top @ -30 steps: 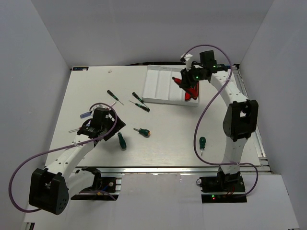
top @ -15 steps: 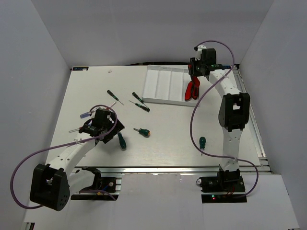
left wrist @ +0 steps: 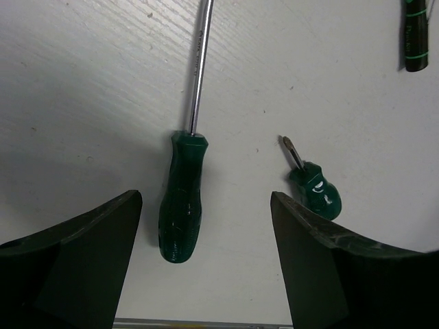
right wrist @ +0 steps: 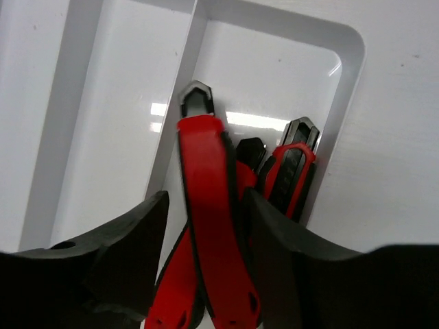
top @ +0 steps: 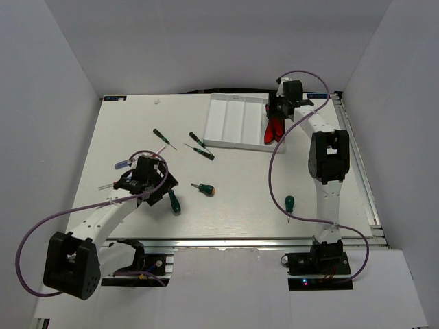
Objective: Sort the tools into containers
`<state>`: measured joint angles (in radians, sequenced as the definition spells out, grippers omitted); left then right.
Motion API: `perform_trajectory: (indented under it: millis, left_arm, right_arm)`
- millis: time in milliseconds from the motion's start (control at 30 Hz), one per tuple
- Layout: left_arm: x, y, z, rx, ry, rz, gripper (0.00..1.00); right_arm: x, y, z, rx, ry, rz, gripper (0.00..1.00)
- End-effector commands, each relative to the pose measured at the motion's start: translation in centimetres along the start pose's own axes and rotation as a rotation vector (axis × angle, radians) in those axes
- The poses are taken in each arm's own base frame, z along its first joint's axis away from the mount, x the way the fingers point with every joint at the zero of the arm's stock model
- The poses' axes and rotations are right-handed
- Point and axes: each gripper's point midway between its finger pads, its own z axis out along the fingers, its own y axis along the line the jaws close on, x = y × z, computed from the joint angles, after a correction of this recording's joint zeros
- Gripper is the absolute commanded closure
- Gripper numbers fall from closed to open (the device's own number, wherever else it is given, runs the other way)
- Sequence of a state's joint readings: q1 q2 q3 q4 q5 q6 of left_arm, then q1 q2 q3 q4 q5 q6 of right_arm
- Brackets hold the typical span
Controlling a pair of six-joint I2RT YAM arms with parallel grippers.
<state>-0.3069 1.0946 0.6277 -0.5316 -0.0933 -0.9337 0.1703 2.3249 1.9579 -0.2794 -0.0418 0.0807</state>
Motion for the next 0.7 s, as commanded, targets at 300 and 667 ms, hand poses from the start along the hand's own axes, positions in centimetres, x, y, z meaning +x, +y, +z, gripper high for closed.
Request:
perform_trajectory:
  millis: [300, 667]
  left_arm:
    - [1.0, 0.4, 1.7, -0.064, 0.085, 0.052, 0.21]
    - [1.5, 0.9, 4.5, -0.198, 0.142, 0.164, 0.34]
  right_arm:
    - [-2.9, 5.5, -8.0, -0.375, -0.087, -0.198, 0.11]
    - [0.4, 10.3, -17.5, -0.69, -0.208, -0.456, 0.11]
